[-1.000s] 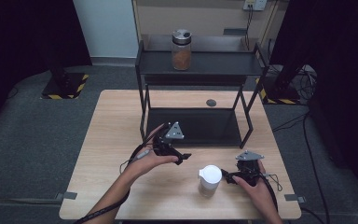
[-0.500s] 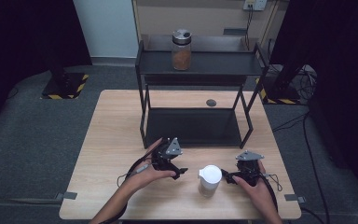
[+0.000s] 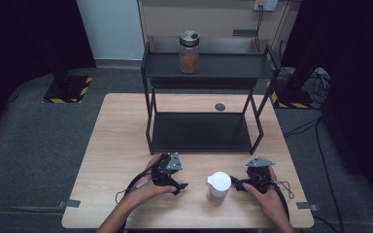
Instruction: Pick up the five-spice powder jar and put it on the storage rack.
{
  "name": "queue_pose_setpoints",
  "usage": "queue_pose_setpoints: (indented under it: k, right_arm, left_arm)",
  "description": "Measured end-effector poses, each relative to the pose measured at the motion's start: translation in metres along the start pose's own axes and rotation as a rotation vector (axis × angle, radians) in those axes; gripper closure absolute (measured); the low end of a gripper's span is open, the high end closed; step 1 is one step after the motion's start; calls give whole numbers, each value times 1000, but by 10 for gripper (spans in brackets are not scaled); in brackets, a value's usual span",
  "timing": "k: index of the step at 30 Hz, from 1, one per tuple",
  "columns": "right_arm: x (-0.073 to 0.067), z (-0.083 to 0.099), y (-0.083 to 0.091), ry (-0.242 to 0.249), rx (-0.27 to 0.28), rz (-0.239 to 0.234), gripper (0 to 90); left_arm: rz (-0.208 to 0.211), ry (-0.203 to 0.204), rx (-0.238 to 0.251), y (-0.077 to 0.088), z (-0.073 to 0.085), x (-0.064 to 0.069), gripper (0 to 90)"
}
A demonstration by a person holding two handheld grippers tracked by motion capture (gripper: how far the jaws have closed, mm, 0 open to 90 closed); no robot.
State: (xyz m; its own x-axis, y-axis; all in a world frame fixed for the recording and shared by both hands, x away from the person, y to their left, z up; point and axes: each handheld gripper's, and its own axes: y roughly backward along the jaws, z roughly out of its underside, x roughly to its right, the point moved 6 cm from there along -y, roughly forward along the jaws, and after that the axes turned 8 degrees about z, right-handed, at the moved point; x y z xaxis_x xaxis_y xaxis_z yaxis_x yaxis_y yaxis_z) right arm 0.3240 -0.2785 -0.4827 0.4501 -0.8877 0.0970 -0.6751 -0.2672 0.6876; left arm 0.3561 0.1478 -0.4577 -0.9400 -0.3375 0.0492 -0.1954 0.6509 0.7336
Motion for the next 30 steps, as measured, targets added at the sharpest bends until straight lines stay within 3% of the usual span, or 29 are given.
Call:
queue_pose_setpoints:
  k: [10, 18, 30]
  right_arm:
    - [0, 0, 0, 0, 0, 0, 28]
    - [0, 0, 0, 0, -1, 1, 28]
    - [0, 0, 0, -1, 0, 1, 28]
  left_arm:
    - [7, 51, 0, 2, 25, 1, 51]
    - [-14, 84, 33, 18, 45, 5, 53]
    - [-46, 138, 58, 37, 68, 1, 52]
